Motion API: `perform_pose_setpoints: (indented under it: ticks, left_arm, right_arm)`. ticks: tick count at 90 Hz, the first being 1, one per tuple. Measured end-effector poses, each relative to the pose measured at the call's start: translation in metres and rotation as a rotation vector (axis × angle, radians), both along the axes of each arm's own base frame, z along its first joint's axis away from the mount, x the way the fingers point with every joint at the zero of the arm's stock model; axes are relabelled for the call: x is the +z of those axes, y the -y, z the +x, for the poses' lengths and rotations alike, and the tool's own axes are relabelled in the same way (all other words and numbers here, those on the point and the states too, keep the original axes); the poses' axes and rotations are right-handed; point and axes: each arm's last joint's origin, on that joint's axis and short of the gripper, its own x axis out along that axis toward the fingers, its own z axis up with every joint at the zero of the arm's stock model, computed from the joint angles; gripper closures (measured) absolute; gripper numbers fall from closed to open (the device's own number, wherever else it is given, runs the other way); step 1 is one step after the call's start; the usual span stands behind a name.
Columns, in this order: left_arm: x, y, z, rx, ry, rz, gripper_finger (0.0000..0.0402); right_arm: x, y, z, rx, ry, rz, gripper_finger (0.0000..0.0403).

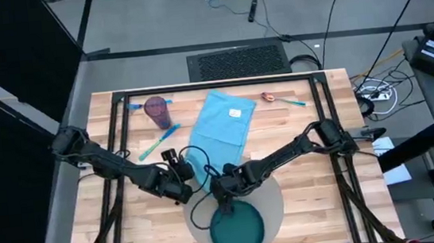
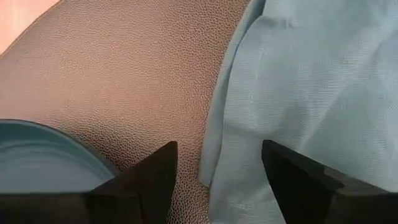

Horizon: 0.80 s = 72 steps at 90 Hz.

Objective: Set table place
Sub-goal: Fold the blue napkin

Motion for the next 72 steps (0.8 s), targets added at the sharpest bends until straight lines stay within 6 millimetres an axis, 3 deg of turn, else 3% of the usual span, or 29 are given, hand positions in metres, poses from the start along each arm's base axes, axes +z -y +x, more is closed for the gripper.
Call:
perform_pose_setpoints:
  ticks: [47, 59, 72]
  left_arm:
    - [0.0, 0.0, 0.0, 0.0, 0.0, 0.001, 0.0402]
    - [0.0, 0.0, 0.0, 0.0, -0.001, 0.002, 0.0402]
    - [0.0, 0.0, 0.0, 0.0, -0.002, 0.002, 0.0402]
  right_arm:
    - [-0.013, 0.0, 0.003, -0.026, -0.018, 0.0, 0.0188]
    - [-0.014, 0.0, 0.002, -0.023, -0.028, -0.009, 0.0222]
    - [-0.015, 0.001, 0.001, -0.019, -0.034, -0.037, 0.029]
